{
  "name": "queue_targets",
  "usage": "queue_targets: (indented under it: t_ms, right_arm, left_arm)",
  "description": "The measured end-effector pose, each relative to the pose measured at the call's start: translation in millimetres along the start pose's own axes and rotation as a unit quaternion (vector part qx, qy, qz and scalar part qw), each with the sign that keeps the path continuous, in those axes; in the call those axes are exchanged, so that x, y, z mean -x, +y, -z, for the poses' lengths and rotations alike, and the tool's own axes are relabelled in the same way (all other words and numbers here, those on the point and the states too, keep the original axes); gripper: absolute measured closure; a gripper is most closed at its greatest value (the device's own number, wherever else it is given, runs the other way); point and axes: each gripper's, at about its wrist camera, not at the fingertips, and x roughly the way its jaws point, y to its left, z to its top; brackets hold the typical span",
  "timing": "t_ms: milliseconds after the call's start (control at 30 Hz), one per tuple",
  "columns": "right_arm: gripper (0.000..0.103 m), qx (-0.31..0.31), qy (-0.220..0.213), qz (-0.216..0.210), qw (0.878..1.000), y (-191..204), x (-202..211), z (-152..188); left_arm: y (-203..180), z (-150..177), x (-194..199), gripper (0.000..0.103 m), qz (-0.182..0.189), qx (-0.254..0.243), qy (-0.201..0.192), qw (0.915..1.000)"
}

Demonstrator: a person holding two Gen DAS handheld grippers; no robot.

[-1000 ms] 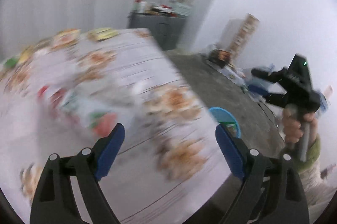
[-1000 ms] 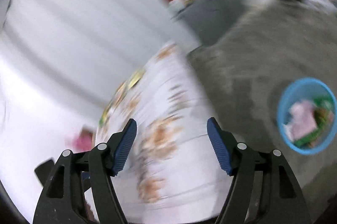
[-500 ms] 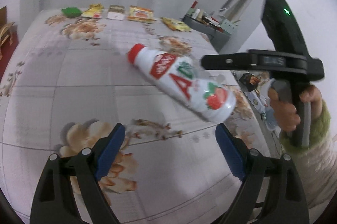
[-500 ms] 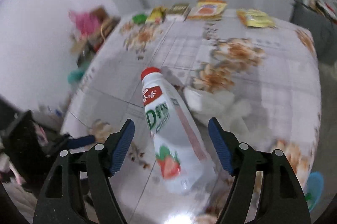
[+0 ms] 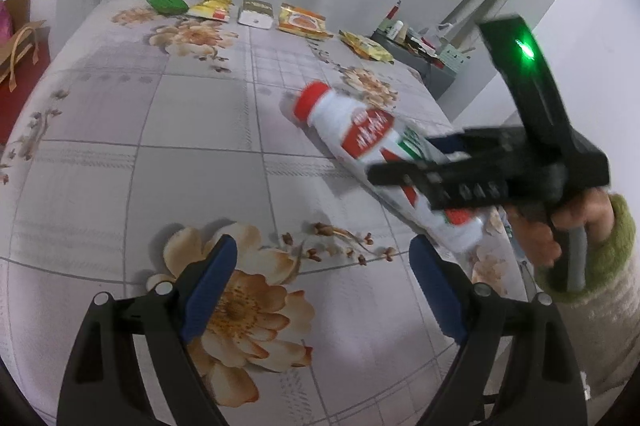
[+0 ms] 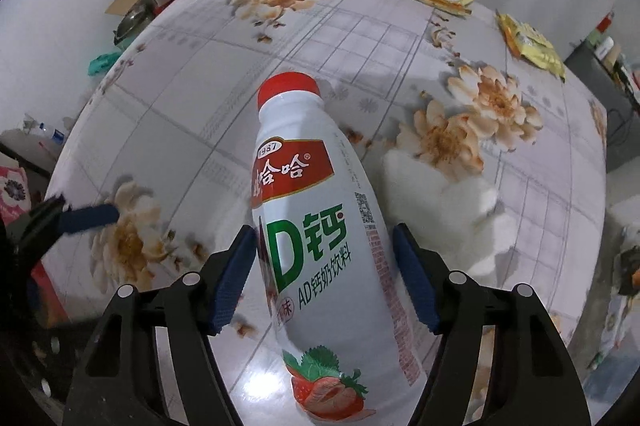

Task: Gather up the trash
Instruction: 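Grasp the white AD milk bottle with the right tool while left tool grasps white tissue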

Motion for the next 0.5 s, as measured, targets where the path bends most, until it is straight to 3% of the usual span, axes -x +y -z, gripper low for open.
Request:
queue_targets:
  t_ms: [233, 500]
  right_arm:
    - [0.038, -0.018, -0.011, -0.01, 1.0, 6, 19, 52]
    - [0.038, -0.13, -0.036, -0.019, 0.991, -25, 43, 122]
  left_arm:
    - [7, -3, 4, 0.017, -0.014, 0.011, -0.007, 0.9998]
    - [-17, -17, -7, 0.017, -0.011, -0.014, -0.017, 0.9997]
